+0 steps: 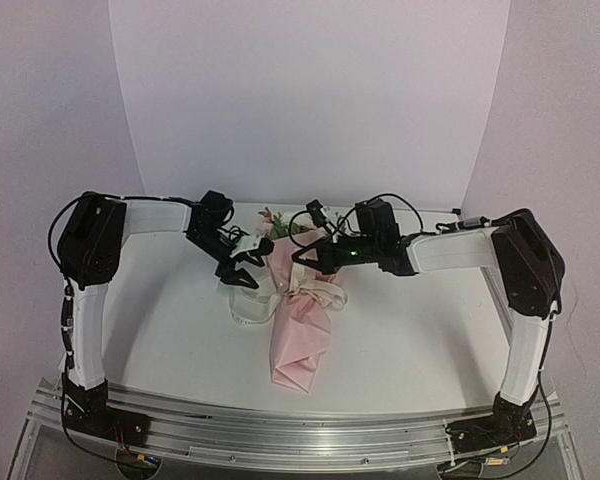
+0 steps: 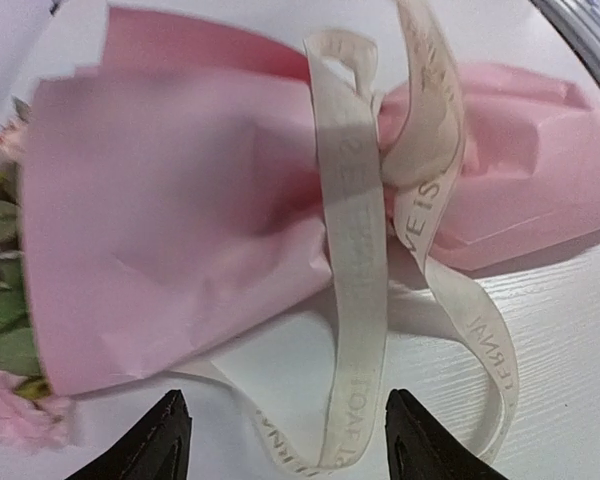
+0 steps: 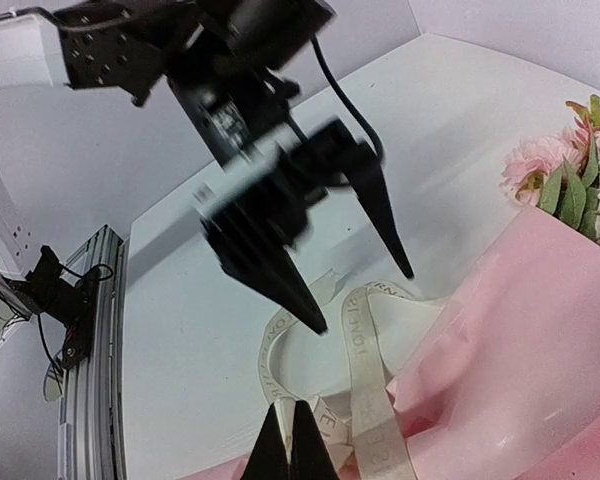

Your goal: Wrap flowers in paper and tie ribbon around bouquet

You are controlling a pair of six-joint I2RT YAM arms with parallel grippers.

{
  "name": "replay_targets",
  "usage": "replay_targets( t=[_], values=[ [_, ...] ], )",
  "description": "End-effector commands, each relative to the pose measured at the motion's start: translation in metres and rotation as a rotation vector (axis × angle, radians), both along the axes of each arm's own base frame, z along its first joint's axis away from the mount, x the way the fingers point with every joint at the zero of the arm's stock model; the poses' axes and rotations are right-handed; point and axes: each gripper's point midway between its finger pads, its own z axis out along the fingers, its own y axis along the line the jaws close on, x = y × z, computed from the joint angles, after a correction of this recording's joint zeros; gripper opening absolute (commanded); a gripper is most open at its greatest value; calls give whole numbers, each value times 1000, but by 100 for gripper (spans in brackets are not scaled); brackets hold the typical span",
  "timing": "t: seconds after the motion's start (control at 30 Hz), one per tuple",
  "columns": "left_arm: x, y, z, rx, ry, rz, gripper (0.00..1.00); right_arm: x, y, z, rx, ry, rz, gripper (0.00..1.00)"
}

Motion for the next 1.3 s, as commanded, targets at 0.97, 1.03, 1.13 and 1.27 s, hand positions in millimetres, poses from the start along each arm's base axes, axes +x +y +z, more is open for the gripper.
replay_targets(
  t=[0.97, 1.03, 1.13, 1.27],
  values=[
    [-64, 5, 164, -189, 347, 166, 0, 30, 13, 13, -25, 40, -164, 0],
    [-110, -5, 174, -187, 429, 60, 0, 34, 14, 13, -27, 44, -182, 0],
    [-173, -31, 182, -205, 416, -96, 0, 35, 18, 15, -26, 49, -179, 0],
    [-229, -81, 186, -285, 336, -245, 0, 32, 21, 18, -19, 57, -166, 0]
  ],
)
